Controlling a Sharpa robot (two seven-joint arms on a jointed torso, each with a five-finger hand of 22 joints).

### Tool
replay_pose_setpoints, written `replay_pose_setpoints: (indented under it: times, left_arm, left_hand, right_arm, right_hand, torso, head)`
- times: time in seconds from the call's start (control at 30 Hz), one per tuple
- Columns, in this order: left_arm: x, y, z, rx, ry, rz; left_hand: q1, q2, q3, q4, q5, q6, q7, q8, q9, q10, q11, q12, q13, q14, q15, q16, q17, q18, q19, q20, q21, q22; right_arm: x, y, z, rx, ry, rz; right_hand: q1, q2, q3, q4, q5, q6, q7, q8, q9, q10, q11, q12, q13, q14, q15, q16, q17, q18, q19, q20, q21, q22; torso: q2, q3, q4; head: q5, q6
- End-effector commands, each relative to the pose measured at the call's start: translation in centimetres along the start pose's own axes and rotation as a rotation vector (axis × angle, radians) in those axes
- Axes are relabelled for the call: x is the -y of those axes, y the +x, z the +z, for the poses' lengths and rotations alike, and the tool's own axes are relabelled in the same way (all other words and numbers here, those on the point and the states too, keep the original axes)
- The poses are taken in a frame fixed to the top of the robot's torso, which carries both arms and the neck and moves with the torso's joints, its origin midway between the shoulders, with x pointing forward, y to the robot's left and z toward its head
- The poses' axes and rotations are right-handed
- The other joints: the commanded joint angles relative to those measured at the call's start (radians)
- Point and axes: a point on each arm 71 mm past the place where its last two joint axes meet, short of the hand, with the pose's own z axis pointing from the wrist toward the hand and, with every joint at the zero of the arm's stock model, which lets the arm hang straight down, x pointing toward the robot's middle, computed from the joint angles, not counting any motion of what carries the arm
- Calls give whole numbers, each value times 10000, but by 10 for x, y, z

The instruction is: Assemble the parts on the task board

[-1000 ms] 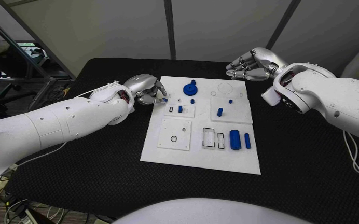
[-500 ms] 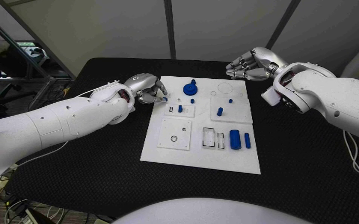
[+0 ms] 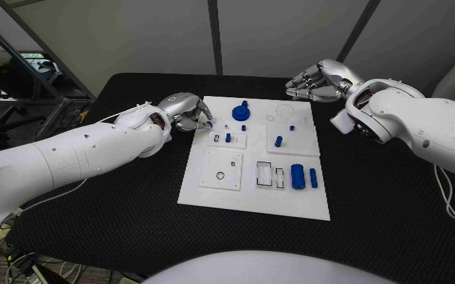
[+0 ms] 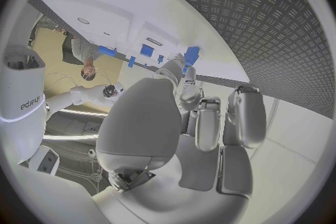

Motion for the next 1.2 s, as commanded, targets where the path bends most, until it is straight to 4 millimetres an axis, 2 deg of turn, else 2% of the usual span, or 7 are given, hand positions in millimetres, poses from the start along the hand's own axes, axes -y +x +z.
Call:
replay_pose_setpoints:
  times: [0.03, 0.47, 0.6, 0.67, 0.77, 0.97, 1.2]
  left_arm:
    - [0, -1, 1, 33, -5, -55]
    - [0, -1, 0, 18, 7, -61]
    - [1, -3, 1, 109, 38, -166]
    - [2, -7, 2, 229, 58, -241]
    - [2, -13, 3, 416, 21, -402]
    - [-2, -30, 4, 621, -415, -995]
    - [-4, -45, 5, -385, -1119, -1558]
  left_hand:
    - [-10, 91, 21, 24, 22, 46, -4, -60, -3, 66, 23, 27, 6, 1054, 64, 61, 2627, -202, 553, 62, 29, 2096]
    - [-19, 70, 7, 29, 13, 45, 0, -70, -4, 53, 26, 16, -11, 1054, 64, 61, 2627, -202, 553, 63, 27, 2095]
    - [-194, -130, -180, 127, -7, -174, 73, -249, -63, 53, 87, 11, -16, 1054, 105, 61, 2627, -201, 550, 85, 12, 2091]
    - [-356, -287, -396, 221, -17, -496, 166, -465, -148, 79, 171, 30, 6, 1054, 171, 61, 2627, -204, 550, 124, 8, 2090]
    - [-461, -373, -720, 337, -18, -800, 268, -637, -246, 94, 275, 50, 21, 1054, 262, 61, 2627, -204, 548, 194, 0, 2088]
    - [-582, -258, -1077, 571, -4, -848, 337, -612, -309, 28, 347, 18, -50, 1054, 330, 61, 2627, -195, 539, 268, -36, 2078]
    - [-725, -65, -1489, 900, -6, -450, 337, -288, -253, -361, 361, -282, -580, 1054, 351, 61, 2627, -125, 446, 315, -401, 1988]
  right_arm:
    - [-2, 0, 0, 3, -103, -11]
    - [-1, -1, 0, 19, -93, -14]
    - [-1, -1, 0, 28, -96, -16]
    - [-1, -1, 0, 35, -97, -17]
    - [-1, -1, 0, 48, -87, -22]
    - [1, -3, 0, 95, -46, -38]
    - [2, -4, 1, 125, -20, -47]
  right_hand:
    - [5, 100, 55, 17, 41, -70, -23, 16, 8, -74, 3, 30, -8, -86, -15, -16, -11, 60, 75, -27, -27, -8]
    - [5, 100, 55, 17, 41, -70, -23, 16, 8, -74, 3, 30, -8, -86, -15, -16, -11, 60, 75, -27, -27, -8]
    - [5, 100, 55, 17, 41, -70, -23, 16, 8, -74, 3, 30, -8, -86, -15, -16, -11, 60, 75, -27, -27, -8]
    - [5, 100, 55, 17, 41, -70, -23, 16, 8, -74, 3, 30, -8, -86, -15, -16, -11, 60, 75, -27, -27, -8]
    - [5, 100, 55, 17, 41, -70, -23, 16, 8, -74, 3, 30, -8, -86, -15, -16, -11, 60, 75, -27, -27, -8]
    - [5, 100, 55, 17, 41, -70, -23, 16, 8, -74, 3, 30, -8, -86, -15, -16, -11, 60, 75, -27, -27, -8]
    - [5, 100, 55, 17, 41, -70, -23, 16, 8, -74, 3, 30, -8, -86, -15, -16, -11, 60, 75, -27, -27, -8]
  torso:
    - [-4, -2, 7]
    - [-1, -5, 6]
    - [-3, -3, 14]
    - [1, -5, 10]
    - [3, -8, 10]
    - [-12, -2, 5]
    - [-18, 7, 15]
  head:
    - [-1, -6]
    - [0, 11]
    - [-9, 8]
    - [-4, 20]
    - [-15, 28]
    - [-20, 51]
    - [11, 91]
